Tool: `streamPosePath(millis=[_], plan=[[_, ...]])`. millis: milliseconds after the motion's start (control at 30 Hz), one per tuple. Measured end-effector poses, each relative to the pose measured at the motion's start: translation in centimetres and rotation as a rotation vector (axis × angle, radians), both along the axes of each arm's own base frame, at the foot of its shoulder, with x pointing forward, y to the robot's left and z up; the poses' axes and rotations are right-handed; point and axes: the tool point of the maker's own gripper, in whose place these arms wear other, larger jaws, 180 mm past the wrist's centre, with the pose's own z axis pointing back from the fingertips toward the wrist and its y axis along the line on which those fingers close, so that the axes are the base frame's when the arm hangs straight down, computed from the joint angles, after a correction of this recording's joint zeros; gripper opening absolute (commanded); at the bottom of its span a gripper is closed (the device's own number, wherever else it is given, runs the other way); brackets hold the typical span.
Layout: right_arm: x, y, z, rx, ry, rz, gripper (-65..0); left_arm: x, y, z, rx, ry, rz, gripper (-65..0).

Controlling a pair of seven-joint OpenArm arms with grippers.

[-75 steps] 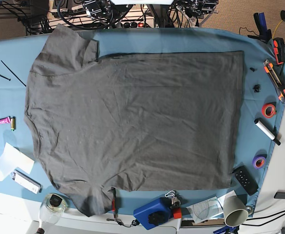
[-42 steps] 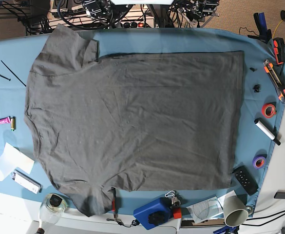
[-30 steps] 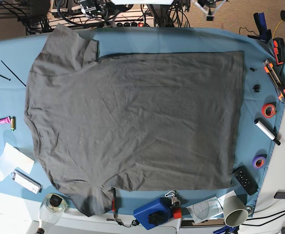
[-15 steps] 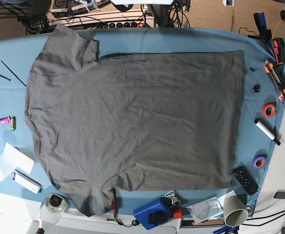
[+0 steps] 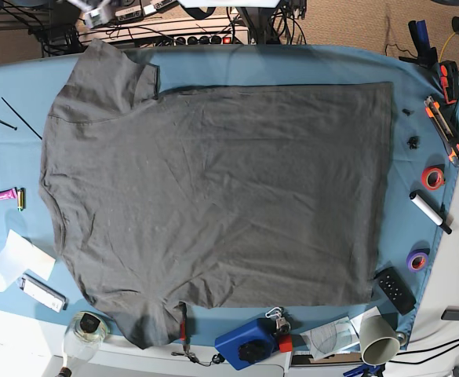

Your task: Fold the T-shirt properly

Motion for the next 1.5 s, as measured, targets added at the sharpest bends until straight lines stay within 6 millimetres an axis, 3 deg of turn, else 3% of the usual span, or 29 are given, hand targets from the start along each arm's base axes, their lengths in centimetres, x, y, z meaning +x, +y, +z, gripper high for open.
streamPosePath(millis=[200,400,633,767,900,1167,1200,1300,1433,1500], plan=[[2.7,-1.8,4.6,-0.014,-0.058,-0.044,-65.0,0.7,-0.5,4.2,0.005,-0.069,-0.044,-65.0],[5.7,-2.5,8.3,-0.056,-0.164,-0.031,-65.0,2.9,-1.7,10.1,0.005,-0.176,-0.110,-65.0],[6.5,-2.1,9.0,-0.061,-0.181,-0.014,-65.0,5.9,-3.7,15.5,0.015,-0.094,-0.217,-65.0],[7.3,-2.1,9.2,-0.060,-0.209,-0.015,-65.0,9.2,-4.0,19.4,0.062,-0.132,-0.216,-65.0],[7.7,-2.2,9.3,-0.064,-0.221,-0.018,-65.0,7.8,-2.2,18.4,0.122,-0.047,-0.135,-65.0],[7.9,-2.7,9.2,-0.113,-0.239,-0.036,-65.0,10.3,-2.5,18.9,0.126,-0.130,-0.159,-65.0],[8.0,-2.9,9.2,-0.125,-0.240,-0.032,-65.0,10.9,-2.5,19.0,0.135,-0.151,-0.164,-63.8],[7.9,-3.2,9.2,-0.153,-0.238,-0.021,-63.8,11.2,-2.4,19.1,0.138,-0.161,-0.164,-52.1],[7.9,-3.5,9.2,-0.174,-0.236,-0.012,-38.7,11.6,-2.5,19.3,0.138,-0.182,-0.164,-43.0],[7.9,-3.6,9.2,-0.183,-0.234,-0.015,-35.4,11.7,-2.5,19.4,0.138,-0.192,-0.165,-42.8]])
